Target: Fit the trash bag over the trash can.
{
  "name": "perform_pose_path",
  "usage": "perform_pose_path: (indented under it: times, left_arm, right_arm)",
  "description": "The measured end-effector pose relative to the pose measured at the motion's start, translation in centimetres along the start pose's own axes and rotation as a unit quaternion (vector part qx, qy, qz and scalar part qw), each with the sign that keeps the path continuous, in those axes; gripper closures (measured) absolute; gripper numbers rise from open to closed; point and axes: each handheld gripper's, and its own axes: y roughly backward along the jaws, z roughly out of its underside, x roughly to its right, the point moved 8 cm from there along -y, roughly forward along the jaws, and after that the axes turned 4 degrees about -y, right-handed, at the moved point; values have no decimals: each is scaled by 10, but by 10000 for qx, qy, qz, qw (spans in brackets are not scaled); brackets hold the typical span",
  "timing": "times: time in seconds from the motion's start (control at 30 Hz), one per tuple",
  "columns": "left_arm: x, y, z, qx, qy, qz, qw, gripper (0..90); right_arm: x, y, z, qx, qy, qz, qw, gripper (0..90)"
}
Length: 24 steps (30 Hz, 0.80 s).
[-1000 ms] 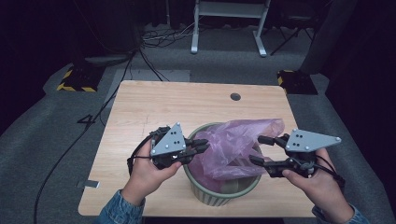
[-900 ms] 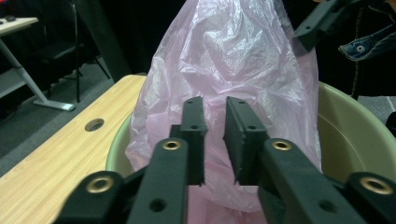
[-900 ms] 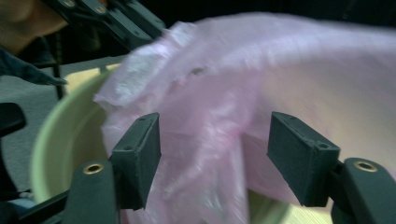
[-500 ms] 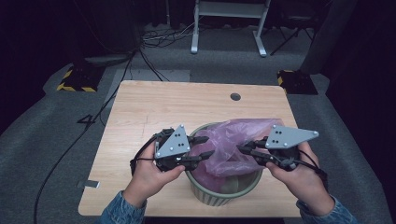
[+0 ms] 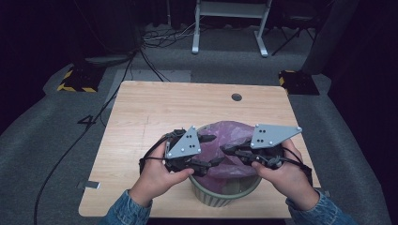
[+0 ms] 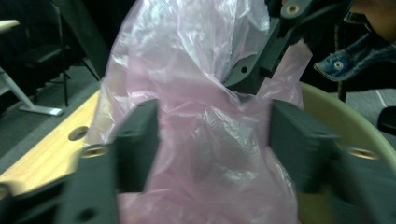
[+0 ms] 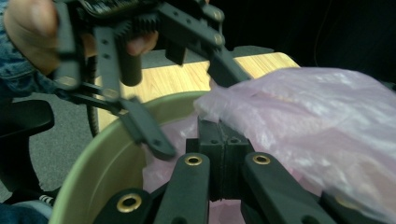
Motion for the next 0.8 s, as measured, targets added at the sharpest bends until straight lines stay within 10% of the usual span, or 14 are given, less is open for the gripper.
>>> perform_pose_path:
  times: [0.27,0.8]
  left_arm:
    - [-11,12,14,-254,358,-92,9990,883]
    - [-43,59,40,-242,724,-895,9931,890]
  right_arm:
    - [10,18,4,141,-76,245,9996,900]
    - [62,83,65,-196,-882,1139,9894,900]
